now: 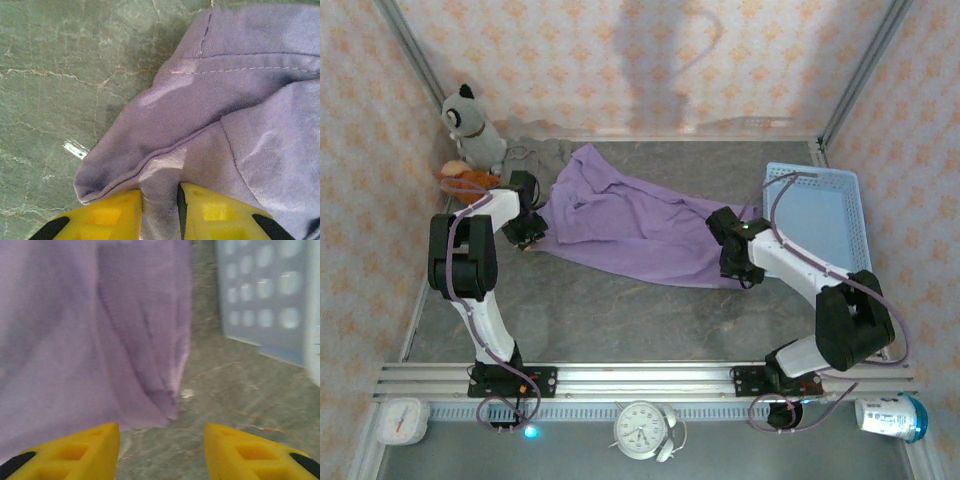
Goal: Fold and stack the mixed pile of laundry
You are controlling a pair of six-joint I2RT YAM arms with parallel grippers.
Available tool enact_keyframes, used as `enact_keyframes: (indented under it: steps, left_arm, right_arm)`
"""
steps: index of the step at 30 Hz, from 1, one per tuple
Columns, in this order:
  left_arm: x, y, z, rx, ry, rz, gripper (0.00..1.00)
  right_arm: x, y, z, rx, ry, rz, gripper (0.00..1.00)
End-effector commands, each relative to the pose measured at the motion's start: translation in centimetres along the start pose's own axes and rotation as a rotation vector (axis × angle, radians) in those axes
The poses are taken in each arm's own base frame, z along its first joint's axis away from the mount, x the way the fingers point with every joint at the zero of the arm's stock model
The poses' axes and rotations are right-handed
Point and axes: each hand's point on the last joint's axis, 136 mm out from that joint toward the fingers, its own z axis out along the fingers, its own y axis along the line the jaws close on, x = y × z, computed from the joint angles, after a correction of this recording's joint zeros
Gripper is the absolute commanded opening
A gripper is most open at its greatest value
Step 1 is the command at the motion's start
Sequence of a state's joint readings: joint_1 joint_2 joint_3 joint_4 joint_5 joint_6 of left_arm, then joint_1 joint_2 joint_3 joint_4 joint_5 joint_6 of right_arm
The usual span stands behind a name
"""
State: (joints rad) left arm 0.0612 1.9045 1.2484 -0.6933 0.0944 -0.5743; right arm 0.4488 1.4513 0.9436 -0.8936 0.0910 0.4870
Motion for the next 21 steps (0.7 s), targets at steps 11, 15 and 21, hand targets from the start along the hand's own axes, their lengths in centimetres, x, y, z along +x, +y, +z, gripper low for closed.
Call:
enact_keyframes:
  steps: [11,15,21]
  left_arm:
    - [1.5,1.1,0.5,-0.026,0.056,0.011,0.26]
    - [1.3,1.0,0.3,-0.026,0.053,0.016,0.26]
    - [1.2,0.7,0.1,-0.014,0.051,0.016,0.26]
  right_arm:
    - [0.0,-8.5,1.7,0.446,0.067,0.007,0.39]
    - [-0.9,-9.2,0.7,0.368,0.04,0.078,0.37]
    - [-0.7,-8.7,0.6,0.344,0.062,0.062,0.36]
